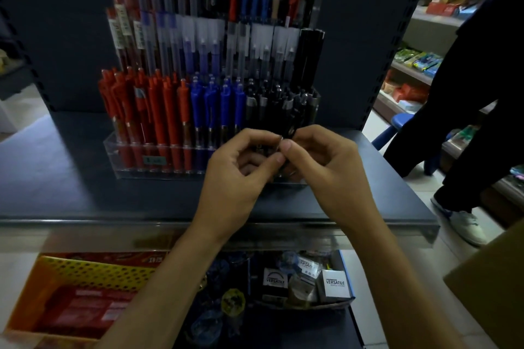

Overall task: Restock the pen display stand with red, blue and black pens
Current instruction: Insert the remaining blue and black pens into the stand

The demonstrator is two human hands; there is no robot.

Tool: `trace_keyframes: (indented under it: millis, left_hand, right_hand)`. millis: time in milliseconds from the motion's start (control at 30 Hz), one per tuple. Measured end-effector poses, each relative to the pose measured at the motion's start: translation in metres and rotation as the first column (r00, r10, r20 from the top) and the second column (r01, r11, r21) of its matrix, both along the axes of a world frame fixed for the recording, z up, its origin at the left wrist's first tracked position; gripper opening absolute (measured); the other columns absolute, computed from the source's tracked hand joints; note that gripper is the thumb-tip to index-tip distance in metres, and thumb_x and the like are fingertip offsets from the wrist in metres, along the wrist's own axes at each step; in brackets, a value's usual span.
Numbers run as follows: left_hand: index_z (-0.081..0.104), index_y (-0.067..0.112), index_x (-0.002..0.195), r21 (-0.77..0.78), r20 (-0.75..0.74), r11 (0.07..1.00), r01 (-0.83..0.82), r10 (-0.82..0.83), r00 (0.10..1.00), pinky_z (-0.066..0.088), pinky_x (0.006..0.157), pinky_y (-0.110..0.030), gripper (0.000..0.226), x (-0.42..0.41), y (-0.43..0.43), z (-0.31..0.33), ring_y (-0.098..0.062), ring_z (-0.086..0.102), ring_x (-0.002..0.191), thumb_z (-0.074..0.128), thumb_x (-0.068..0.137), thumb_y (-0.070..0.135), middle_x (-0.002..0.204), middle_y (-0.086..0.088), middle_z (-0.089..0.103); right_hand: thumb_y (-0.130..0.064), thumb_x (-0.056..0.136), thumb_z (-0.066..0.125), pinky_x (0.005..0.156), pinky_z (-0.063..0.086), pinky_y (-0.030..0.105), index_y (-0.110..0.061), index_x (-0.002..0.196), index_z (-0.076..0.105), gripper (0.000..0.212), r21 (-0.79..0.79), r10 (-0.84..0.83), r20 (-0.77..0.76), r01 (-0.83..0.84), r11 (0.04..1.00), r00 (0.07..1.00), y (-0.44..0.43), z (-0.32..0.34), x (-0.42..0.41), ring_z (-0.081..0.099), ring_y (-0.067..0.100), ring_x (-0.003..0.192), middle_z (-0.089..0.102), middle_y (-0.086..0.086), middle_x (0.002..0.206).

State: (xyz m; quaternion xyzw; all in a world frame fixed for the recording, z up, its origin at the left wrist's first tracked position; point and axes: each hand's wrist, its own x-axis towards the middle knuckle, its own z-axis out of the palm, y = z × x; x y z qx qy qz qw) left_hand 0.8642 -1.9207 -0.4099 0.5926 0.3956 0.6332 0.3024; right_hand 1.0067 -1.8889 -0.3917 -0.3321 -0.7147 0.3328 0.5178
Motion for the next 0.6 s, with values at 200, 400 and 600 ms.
trace_keyframes:
  millis: [200, 400, 600]
  left_hand:
    - [0.069, 0.017, 0.111, -0.010, -0.022, 0.998, -0.059, 0.058, 0.998, 0.056, 0.078, -0.023, 0.028, 0.003, 0.001, -0.004, -0.015, 0.071, 0.087, 0.071, 0.084, 0.009, 0.099, -0.005, 0.071]
    - [0.070, 0.019, 0.111, 0.015, -0.084, 0.990, -0.144, 0.144, 0.986, 0.054, 0.078, -0.018, 0.028, 0.007, -0.001, -0.004, -0.007, 0.070, 0.088, 0.072, 0.084, 0.011, 0.096, 0.005, 0.073]
    - [0.070, 0.020, 0.110, 0.046, -0.288, 0.970, -0.239, 0.242, 0.926, 0.047, 0.076, -0.008, 0.025, 0.007, -0.001, -0.006, 0.002, 0.065, 0.091, 0.063, 0.091, 0.007, 0.099, 0.014, 0.070]
  right_hand:
    - [-0.012, 0.088, 0.069, 0.063, 0.059, 0.028, -0.005, 0.092, 0.067, 0.008, -0.060, 0.014, -0.051, -0.017, 0.998, 0.999, 0.001, 0.002, 0.004, 0.071, 0.017, 0.070, 0.072, 0.007, 0.077]
    - [-0.008, 0.085, 0.072, 0.070, 0.059, 0.036, -0.011, 0.084, 0.064, 0.009, -0.044, 0.009, -0.003, -0.009, 0.999, 1.000, 0.004, 0.004, 0.005, 0.071, 0.017, 0.074, 0.071, 0.000, 0.075]
    - [-0.006, 0.086, 0.069, 0.065, 0.059, 0.048, -0.014, 0.080, 0.060, 0.013, 0.012, -0.140, -0.128, 0.143, 0.990, 0.982, 0.011, 0.017, 0.014, 0.070, 0.021, 0.065, 0.068, 0.002, 0.071]
